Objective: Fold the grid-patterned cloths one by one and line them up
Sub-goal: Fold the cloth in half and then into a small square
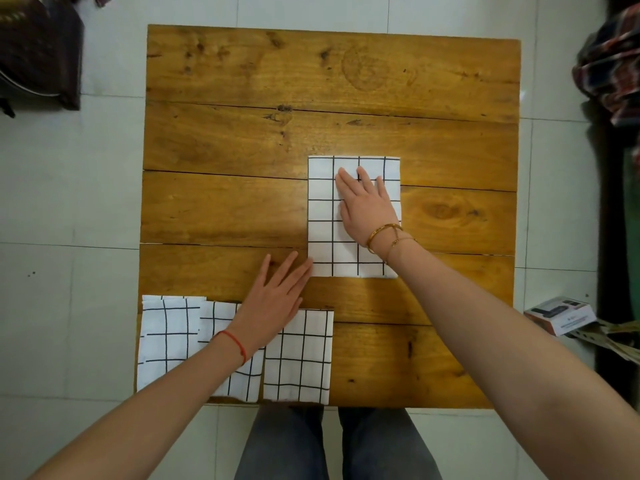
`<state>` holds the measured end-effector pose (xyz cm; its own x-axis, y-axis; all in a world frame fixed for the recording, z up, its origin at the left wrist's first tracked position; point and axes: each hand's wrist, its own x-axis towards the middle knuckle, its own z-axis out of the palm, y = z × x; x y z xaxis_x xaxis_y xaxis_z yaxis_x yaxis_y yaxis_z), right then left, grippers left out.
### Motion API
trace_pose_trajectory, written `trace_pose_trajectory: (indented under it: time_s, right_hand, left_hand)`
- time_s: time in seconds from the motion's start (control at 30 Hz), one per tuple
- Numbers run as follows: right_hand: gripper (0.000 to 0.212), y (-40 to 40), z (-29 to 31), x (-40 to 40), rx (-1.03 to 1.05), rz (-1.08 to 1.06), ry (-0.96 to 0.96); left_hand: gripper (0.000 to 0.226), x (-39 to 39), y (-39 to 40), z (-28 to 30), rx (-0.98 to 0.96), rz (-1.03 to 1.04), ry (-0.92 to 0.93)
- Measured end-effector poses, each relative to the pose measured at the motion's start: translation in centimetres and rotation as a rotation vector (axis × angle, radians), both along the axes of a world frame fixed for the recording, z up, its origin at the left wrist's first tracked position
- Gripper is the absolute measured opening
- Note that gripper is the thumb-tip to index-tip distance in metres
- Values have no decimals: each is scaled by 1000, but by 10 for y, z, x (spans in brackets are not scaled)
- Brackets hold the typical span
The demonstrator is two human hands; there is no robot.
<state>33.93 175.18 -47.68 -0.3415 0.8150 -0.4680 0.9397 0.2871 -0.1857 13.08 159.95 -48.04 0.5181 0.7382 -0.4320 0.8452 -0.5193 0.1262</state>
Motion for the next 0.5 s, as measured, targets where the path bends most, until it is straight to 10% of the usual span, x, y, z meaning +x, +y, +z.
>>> trace_pose_trajectory:
  time_s: [0.17, 0.33, 0.5]
  right_hand:
    - [51, -2, 3, 10, 57, -130, 260]
    - [27, -14, 12, 42, 300, -730, 336]
    - [13, -27, 11, 66, 56, -1120, 270]
  left_hand:
    - [44, 7, 9, 11, 34, 117, -183]
    - [32, 35, 56, 20, 18, 728, -417]
    - [23, 56, 94, 8, -69, 1154, -512]
